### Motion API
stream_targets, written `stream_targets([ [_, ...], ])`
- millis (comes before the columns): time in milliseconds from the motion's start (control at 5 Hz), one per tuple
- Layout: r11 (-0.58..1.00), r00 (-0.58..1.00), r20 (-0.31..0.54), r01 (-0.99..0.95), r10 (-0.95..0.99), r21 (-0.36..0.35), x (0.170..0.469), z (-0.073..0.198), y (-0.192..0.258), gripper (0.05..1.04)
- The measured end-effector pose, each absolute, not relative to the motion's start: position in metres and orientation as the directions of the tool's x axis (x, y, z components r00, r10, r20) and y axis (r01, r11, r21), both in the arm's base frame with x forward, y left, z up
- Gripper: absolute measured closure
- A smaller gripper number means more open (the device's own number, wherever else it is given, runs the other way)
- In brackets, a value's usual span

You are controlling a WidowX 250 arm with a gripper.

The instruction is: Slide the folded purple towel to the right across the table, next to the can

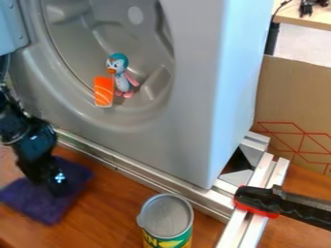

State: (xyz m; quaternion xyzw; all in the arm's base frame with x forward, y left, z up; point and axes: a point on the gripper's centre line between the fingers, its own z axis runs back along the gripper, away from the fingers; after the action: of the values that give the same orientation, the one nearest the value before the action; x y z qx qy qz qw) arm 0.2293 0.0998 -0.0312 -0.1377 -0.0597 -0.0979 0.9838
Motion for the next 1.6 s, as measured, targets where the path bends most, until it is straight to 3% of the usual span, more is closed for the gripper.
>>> stream_targets([
  [200, 0.924, 0.959, 0.128, 0.278, -0.252, -0.264, 0.228, -0.033, 0.066, 0.083],
  [400, 0.928, 0.967, 0.123, 0.250, -0.224, -0.275, 0.229, -0.033, 0.061, 0.083],
  [600, 0.910, 0.965, 0.095, 0.264, -0.246, -0.321, 0.210, -0.027, 0.038, 0.083],
  [800, 0.918, 0.972, 0.053, 0.234, -0.229, -0.319, 0.199, -0.016, 0.036, 0.083],
  [1000, 0.948, 0.971, 0.060, 0.237, -0.230, -0.210, 0.198, 0.013, 0.048, 0.083],
  [1200, 0.947, 0.958, 0.055, 0.286, -0.281, -0.144, 0.194, 0.034, 0.051, 0.083],
  [1400, 0.940, 0.943, 0.005, 0.333, -0.333, -0.069, 0.182, 0.055, 0.051, 0.083],
  [1600, 0.950, 0.949, -0.042, 0.311, -0.312, -0.038, 0.174, 0.061, 0.049, 0.083],
])
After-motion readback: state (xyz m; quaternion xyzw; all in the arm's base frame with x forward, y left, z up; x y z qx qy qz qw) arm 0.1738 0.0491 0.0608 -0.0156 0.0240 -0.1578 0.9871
